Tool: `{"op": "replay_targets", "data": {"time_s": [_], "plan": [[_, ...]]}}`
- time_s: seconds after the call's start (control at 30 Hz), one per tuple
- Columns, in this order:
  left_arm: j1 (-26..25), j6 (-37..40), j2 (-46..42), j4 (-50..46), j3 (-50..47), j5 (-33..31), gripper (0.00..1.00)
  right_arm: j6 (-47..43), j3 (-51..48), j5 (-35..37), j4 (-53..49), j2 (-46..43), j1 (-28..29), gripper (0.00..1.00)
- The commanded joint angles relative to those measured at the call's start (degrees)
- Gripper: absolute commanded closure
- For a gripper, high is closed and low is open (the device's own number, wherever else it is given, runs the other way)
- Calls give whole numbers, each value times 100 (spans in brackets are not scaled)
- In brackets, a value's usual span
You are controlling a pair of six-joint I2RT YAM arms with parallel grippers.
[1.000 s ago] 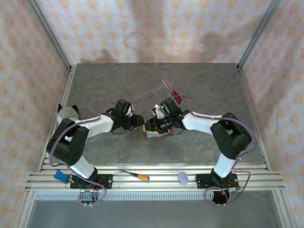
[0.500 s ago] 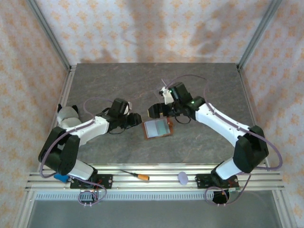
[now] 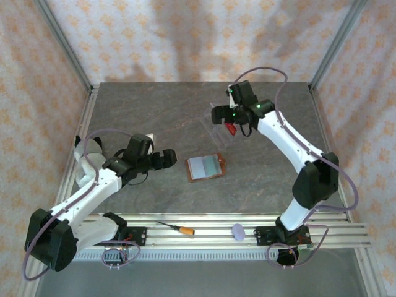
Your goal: Put the credit cards into the card holder
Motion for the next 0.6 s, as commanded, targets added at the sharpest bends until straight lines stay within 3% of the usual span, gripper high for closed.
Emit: {"op": "replay_targets", "data": {"time_s": [0.0, 0.57], "plan": [[53, 344, -123, -575, -114, -312, 1, -442, 361, 489, -656, 417, -198, 1], [49, 608, -145, -649, -288, -457, 1, -1182, 1100, 1290, -1249, 1860, -291, 1]]}}
